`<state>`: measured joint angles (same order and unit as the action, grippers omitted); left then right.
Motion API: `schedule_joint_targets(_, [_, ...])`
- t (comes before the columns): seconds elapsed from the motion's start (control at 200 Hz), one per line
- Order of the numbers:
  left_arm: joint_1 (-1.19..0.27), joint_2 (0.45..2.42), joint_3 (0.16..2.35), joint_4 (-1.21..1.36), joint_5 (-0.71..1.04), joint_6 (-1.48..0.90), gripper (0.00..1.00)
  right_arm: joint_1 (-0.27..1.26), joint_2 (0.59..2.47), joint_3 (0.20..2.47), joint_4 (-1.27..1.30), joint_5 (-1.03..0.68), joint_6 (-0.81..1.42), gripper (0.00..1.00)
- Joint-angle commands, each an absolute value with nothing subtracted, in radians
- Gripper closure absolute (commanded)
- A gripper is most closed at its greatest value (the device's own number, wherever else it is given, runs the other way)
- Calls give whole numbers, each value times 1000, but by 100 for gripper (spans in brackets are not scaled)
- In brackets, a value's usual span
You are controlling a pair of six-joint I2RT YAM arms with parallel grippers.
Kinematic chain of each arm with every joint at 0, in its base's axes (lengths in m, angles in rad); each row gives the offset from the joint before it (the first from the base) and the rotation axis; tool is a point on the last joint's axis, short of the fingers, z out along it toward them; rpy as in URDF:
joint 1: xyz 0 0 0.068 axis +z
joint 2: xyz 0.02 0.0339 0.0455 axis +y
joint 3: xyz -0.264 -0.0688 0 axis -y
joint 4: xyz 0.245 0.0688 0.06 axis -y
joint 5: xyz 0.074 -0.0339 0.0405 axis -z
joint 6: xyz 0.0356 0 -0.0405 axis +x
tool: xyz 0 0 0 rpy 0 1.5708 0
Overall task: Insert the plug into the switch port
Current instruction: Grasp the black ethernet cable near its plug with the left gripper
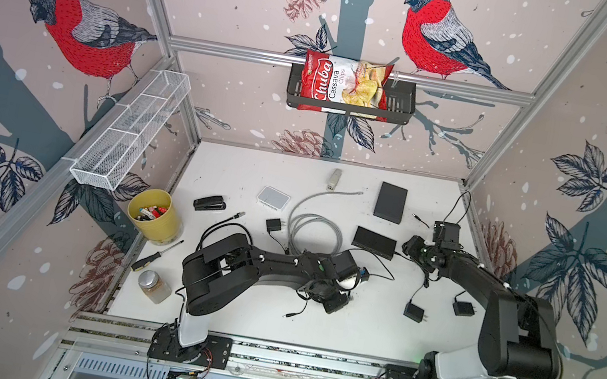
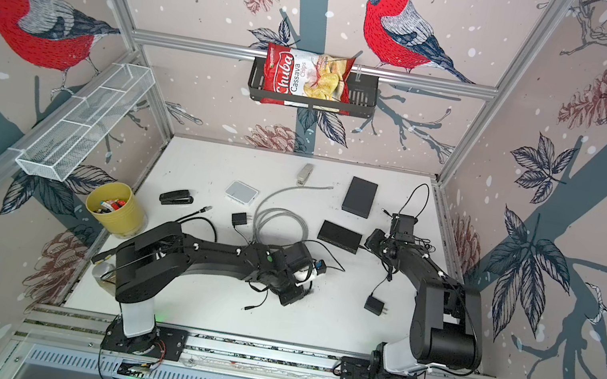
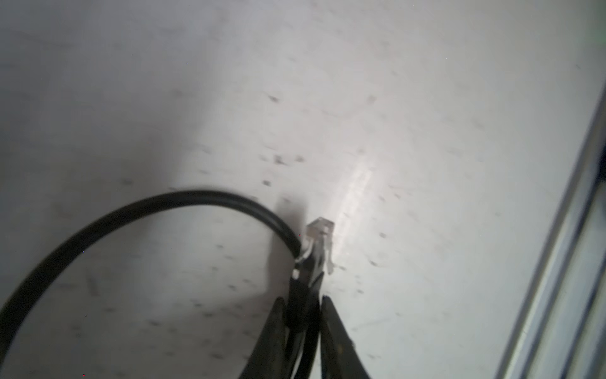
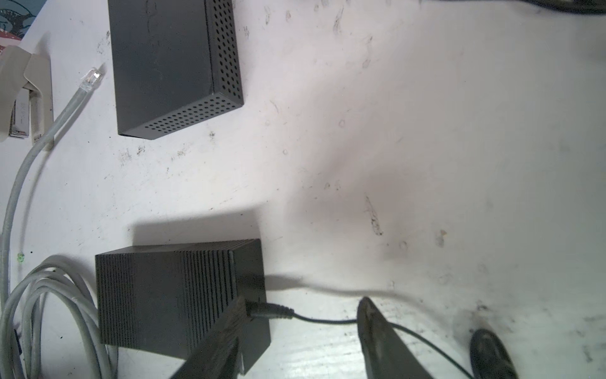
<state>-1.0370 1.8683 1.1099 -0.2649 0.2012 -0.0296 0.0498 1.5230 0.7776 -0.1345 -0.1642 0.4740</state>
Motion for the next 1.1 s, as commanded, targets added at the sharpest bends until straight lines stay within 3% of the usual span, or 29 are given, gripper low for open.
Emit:
schedule_joint_targets(0.0, [-996,1893,1169,-224,235,-30,79,50,1532,794,-114,-181,482,44])
schedule_joint_targets(0.235, [-948,1988,1332,-201,401,-120,86,51,1548,794,-74,-268,496,44])
schedule_joint_targets(0.425, [-911,1937,1268,-164,498,-260,84,54,1498,761,-20,-343,480,44])
schedule_joint_targets(0.68, [-841,1928,1218,-30,640,-331,83,137,1486,704,91,-639,607,59])
schedule_joint_targets(0.801, [-836,1939,1243,-90,586,-300,83,205,1472,704,34,-589,589,57])
schedule_joint_targets(1.096, [-833,1833,1172,-132,373,-293,66,276,1441,639,-149,-433,566,55])
